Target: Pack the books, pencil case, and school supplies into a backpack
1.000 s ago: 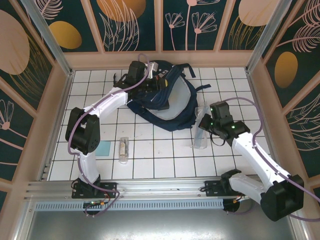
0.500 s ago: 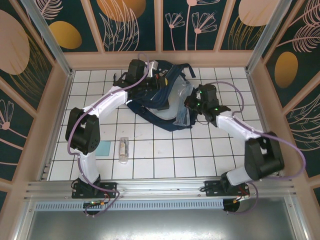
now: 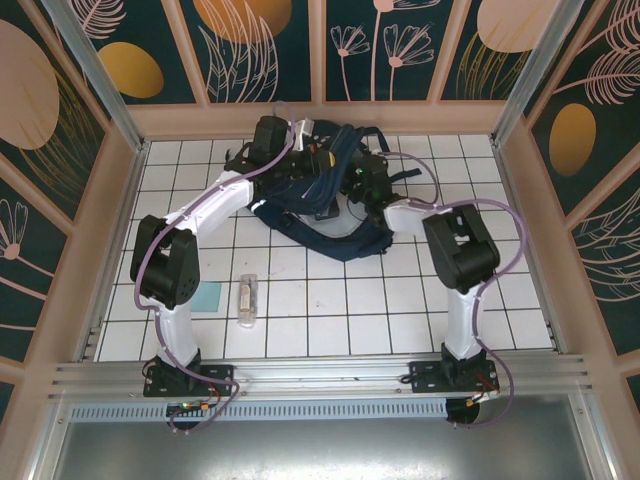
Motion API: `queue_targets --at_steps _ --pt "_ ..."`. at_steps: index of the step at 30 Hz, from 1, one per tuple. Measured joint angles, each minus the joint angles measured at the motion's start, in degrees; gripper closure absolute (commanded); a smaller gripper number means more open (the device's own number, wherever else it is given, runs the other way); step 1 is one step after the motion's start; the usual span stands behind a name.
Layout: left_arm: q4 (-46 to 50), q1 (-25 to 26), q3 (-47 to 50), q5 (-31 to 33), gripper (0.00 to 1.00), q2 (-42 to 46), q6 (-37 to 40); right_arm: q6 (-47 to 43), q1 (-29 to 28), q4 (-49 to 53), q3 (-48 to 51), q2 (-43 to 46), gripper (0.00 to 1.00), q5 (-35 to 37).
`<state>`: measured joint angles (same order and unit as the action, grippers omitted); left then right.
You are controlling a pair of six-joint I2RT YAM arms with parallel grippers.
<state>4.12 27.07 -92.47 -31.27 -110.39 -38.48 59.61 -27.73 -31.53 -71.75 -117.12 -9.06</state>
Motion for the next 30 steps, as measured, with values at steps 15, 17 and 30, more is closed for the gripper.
queue_targets --at_steps 15,17,30 --pt "0.11 -1.05 -1.27 0.26 1.00 0.09 -1.60 10.23 -2.16 -0.76 -14.05 -12.46 0.71 -1.31" --pt "0.31 -1.03 -1.27 0.28 1.00 0.09 -1.60 9.66 -1.97 -0.59 -11.65 -10.78 0.59 -1.95" --pt "1.70 -0.44 -4.17 1.73 1.00 -0.96 -1.75 -3.13 2.82 11.30 7.98 15.72 0.30 -4.92"
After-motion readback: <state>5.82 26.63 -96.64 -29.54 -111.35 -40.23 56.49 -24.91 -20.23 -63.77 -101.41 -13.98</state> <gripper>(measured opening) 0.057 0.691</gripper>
